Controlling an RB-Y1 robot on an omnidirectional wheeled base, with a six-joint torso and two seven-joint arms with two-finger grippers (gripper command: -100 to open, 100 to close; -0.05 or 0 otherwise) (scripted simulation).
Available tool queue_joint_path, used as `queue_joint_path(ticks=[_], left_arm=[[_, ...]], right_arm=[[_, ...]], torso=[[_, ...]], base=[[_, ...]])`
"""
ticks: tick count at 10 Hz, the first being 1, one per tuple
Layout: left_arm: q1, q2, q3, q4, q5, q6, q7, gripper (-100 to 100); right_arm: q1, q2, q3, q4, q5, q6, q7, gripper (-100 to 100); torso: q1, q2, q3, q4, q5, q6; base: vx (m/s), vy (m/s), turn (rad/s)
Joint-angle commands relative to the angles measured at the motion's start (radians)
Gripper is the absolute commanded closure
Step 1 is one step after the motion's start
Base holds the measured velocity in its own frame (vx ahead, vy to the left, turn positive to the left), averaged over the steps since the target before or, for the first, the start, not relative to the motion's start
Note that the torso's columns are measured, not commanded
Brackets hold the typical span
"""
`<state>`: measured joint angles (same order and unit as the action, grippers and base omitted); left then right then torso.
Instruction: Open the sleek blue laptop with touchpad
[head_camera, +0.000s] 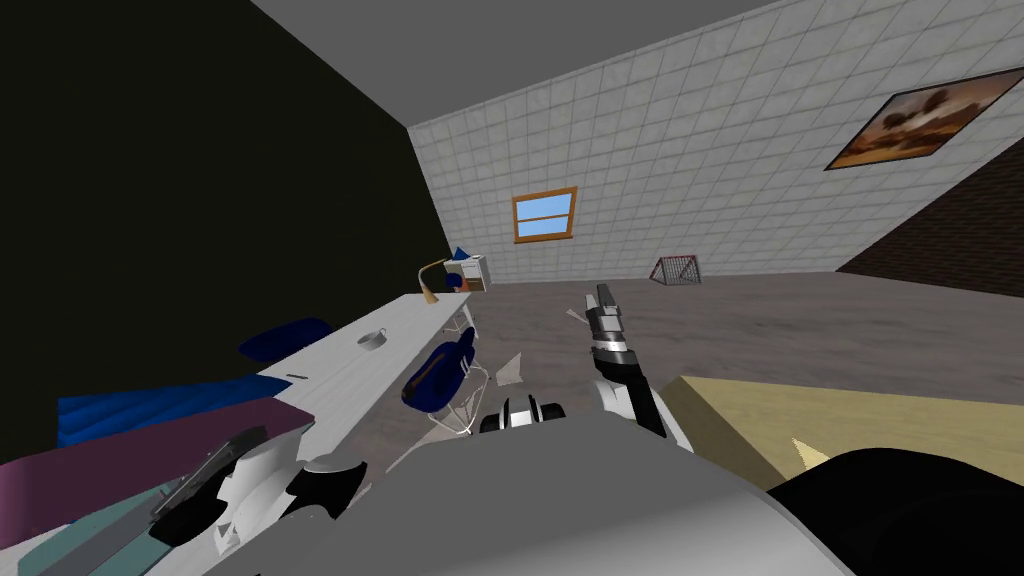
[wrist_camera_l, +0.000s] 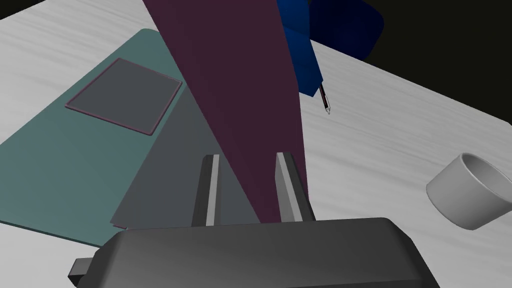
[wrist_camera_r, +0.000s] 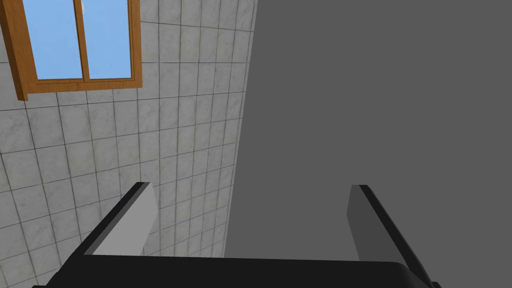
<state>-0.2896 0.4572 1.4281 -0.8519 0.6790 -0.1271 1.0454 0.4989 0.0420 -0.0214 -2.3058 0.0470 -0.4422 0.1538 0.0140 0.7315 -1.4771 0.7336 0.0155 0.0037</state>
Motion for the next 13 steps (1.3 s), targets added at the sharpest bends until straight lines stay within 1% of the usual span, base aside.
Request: queue_joint_path(ticks=[1,2,3,4,5,6,7,8,9,10,11,12,13], left_arm=[[-0.018,-0.054,0.03,-0.031,0.012,0.017,-0.001,100],[-0.018,-0.054,0.03,-0.031,0.012,0.017,-0.001,100],[-0.015,-0.03,0.028,-0.025,0.012,0.012,-0.005,100],[-0.002,-0.062,0.017,-0.043,0.035,-0.016,0.035,100],[0.01,-0.091,0.01,-0.067,0.056,-0.037,0.066,100],[0.01,-0.096,0.01,-0.067,0.056,-0.037,0.066,100],[0.022,-0.131,0.002,-0.09,0.077,-0.057,0.098,100],[0.022,-0.131,0.002,-0.09,0.077,-0.057,0.098,100],[0.034,-0.166,-0.006,-0.113,0.097,-0.077,0.129,100],[0.046,-0.193,-0.014,-0.137,0.118,-0.098,0.161,100],[0.022,-0.133,0.01,-0.119,0.104,-0.055,0.116,-100],[0.022,-0.133,0.01,-0.119,0.104,-0.055,0.116,-100],[0.011,-0.113,0.019,-0.113,0.102,-0.036,0.103,-100]], right_arm=[[0.0,0.0,0.0,0.0,0.0,0.0,0.0,0],[0.0,0.0,0.0,0.0,0.0,0.0,0.0,0],[0.0,0.0,0.0,0.0,0.0,0.0,0.0,0],[0.0,0.0,0.0,0.0,0.0,0.0,0.0,0],[0.0,0.0,0.0,0.0,0.0,0.0,0.0,0],[0.0,0.0,0.0,0.0,0.0,0.0,0.0,0],[0.0,0.0,0.0,0.0,0.0,0.0,0.0,0],[0.0,0.0,0.0,0.0,0.0,0.0,0.0,0],[0.0,0.0,0.0,0.0,0.0,0.0,0.0,0],[0.0,0.0,0.0,0.0,0.0,0.0,0.0,0],[0.0,0.0,0.0,0.0,0.0,0.0,0.0,0],[0.0,0.0,0.0,0.0,0.0,0.0,0.0,0],[0.001,0.0,0.0,0.0,0.0,0.0,0.0,0]], torso=[[-0.004,-0.002,-0.002,-0.001,-0.003,-0.001],[-0.007,-0.001,-0.002,0.0,-0.004,0.002],[-0.004,-0.001,-0.002,0.0,-0.004,0.003],[-0.005,-0.002,-0.003,0.001,-0.008,0.0],[-0.005,0.0,-0.002,0.002,-0.009,0.002],[-0.005,0.002,0.0,0.003,-0.009,0.004],[-0.004,0.0,-0.001,0.002,-0.008,0.002],[0.0,-0.001,-0.002,0.002,-0.006,0.002],[0.0,-0.003,-0.003,0.001,-0.006,0.001],[-0.001,-0.002,-0.002,0.001,-0.004,0.004],[0.001,-0.002,-0.002,0.002,-0.005,0.005],[-0.01,-0.002,-0.003,0.002,-0.011,-0.001],[-0.018,0.0,-0.003,0.002,-0.016,-0.003]], base=[[-0.06,0.04,-0.022],[-0.064,0.027,-0.028],[-0.03,-0.003,0.007],[-0.054,0.049,-0.122],[-0.104,0.104,-0.218],[-0.08,0.089,-0.121],[-0.067,0.09,-0.123],[-0.051,0.065,-0.061],[-0.06,0.079,-0.135],[-0.082,0.123,-0.205],[-0.019,-0.011,0.065],[0.04,-0.083,0.154],[0.063,-0.089,0.099]])
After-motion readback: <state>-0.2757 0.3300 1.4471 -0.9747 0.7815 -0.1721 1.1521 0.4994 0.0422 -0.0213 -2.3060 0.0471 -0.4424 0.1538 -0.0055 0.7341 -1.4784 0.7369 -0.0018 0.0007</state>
